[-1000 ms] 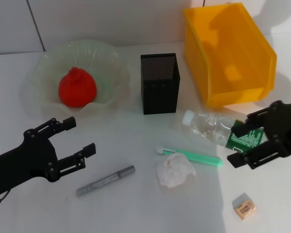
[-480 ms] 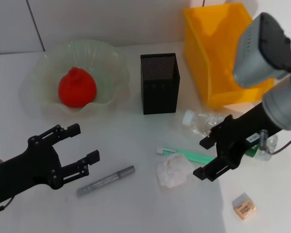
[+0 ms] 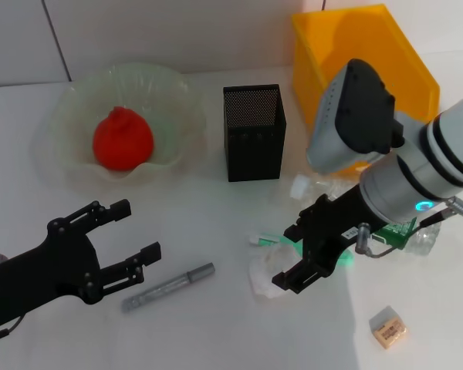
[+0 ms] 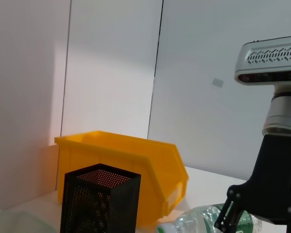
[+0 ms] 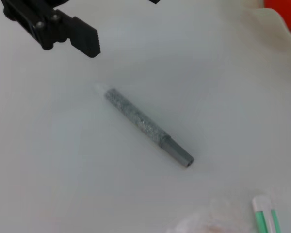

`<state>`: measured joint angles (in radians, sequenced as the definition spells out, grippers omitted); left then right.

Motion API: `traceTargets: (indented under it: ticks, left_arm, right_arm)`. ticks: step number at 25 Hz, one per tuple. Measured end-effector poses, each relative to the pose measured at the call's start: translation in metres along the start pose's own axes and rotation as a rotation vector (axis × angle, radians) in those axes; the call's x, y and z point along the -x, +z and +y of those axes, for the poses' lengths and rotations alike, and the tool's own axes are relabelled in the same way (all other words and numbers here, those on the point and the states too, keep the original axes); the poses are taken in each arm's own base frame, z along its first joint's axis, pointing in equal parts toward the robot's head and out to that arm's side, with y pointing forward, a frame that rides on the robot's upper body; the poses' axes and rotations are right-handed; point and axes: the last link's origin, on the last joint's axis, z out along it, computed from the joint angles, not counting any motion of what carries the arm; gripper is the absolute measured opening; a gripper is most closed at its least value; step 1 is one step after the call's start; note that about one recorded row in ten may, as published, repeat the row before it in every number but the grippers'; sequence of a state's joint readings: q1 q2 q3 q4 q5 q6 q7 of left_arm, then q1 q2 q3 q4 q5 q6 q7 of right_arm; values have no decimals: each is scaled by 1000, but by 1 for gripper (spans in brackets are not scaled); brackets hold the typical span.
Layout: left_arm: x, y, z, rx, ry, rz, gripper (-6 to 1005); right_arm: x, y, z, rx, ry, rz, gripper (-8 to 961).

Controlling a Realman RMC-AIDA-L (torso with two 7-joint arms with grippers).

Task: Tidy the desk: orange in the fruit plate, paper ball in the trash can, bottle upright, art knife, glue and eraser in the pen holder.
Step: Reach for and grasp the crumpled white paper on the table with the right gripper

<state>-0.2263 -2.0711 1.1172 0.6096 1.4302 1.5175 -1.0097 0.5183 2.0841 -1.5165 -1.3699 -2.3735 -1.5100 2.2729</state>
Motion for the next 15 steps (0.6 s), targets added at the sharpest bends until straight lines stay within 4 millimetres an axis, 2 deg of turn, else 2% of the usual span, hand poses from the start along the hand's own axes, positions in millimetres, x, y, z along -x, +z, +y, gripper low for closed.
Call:
traceTargets:
  ticks: [6, 15]
  left_arm:
    - [2, 2, 3, 17, -2, -9, 812]
    - [3, 2, 4, 25, -4, -13, 812]
  right_arm:
    - [2, 20, 2, 10, -12, 22, 739]
    - [3, 24, 5, 7, -1, 23, 736]
